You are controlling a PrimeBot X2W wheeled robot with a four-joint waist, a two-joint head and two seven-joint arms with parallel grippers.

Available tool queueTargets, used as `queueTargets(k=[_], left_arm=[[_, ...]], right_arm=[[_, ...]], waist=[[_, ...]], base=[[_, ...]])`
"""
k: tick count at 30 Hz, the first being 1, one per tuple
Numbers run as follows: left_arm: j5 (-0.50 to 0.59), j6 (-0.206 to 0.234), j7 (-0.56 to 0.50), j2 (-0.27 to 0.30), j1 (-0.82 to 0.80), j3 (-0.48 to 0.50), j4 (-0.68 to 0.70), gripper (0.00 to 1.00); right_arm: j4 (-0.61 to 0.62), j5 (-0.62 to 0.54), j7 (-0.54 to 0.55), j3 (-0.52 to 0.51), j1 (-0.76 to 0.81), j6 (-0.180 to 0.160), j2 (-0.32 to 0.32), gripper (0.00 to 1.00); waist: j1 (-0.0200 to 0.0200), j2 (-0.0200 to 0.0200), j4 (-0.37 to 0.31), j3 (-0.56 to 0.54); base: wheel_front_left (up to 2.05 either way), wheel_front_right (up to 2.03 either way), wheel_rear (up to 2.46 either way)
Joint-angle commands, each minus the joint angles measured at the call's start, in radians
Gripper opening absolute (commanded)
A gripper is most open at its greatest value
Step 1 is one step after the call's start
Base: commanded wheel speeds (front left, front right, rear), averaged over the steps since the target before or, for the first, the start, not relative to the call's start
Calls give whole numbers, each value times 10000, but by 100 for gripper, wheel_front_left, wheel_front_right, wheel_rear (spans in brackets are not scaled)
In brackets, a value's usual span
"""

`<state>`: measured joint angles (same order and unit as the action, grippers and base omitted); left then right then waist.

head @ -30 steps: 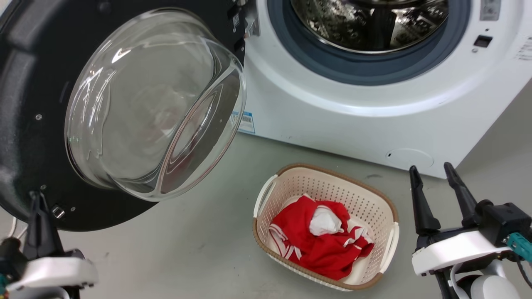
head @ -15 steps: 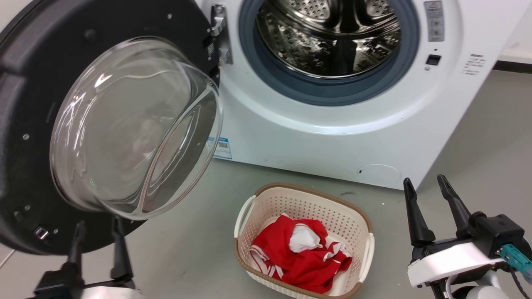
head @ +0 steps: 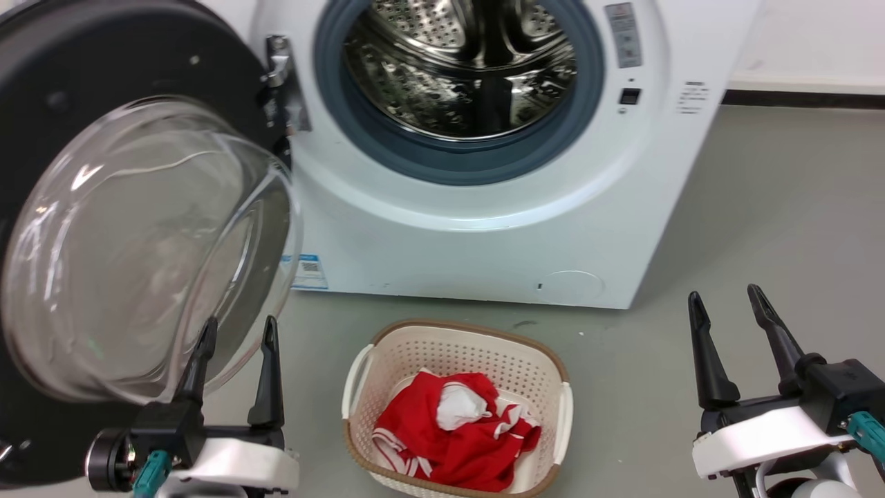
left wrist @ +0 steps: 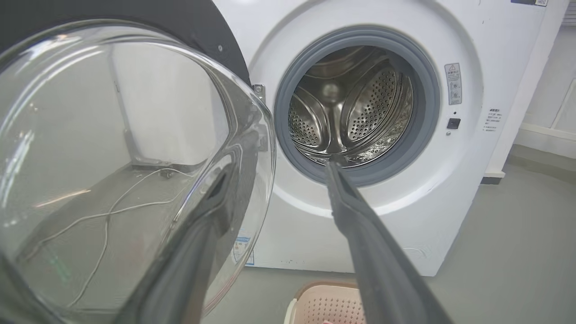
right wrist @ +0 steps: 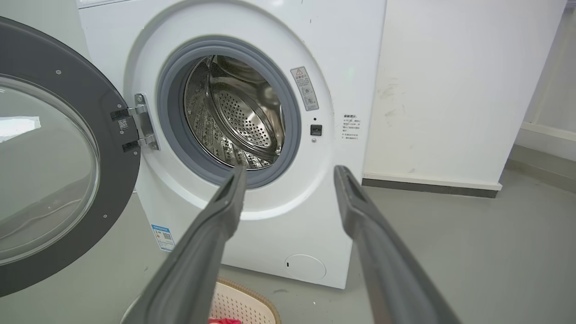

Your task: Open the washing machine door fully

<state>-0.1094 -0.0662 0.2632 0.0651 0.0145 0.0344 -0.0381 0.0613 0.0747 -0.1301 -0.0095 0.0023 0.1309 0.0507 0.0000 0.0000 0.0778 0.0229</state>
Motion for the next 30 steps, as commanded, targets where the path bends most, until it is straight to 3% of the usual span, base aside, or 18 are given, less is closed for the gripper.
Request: queueTargets(k=[1,12,30], left_arm=[[87,-43,18,84,-186,-24,-73,100],[229,-82,18,70,-613,-115,-366,100],[274,-29,18,12,-569,-36,-554,100]], right_arm=[[48,-82,32,-21,153,-3,-13,100],[10,-100,87,-83,324,-3,-13,100],[-212,141,0,17,111,-3,-13,100]], waist=[[0,0,-317,-79],[0,0,-1027,-22],[0,0,-1001,116]], base=[[0,0,0],[0,0,0],[0,0,0]])
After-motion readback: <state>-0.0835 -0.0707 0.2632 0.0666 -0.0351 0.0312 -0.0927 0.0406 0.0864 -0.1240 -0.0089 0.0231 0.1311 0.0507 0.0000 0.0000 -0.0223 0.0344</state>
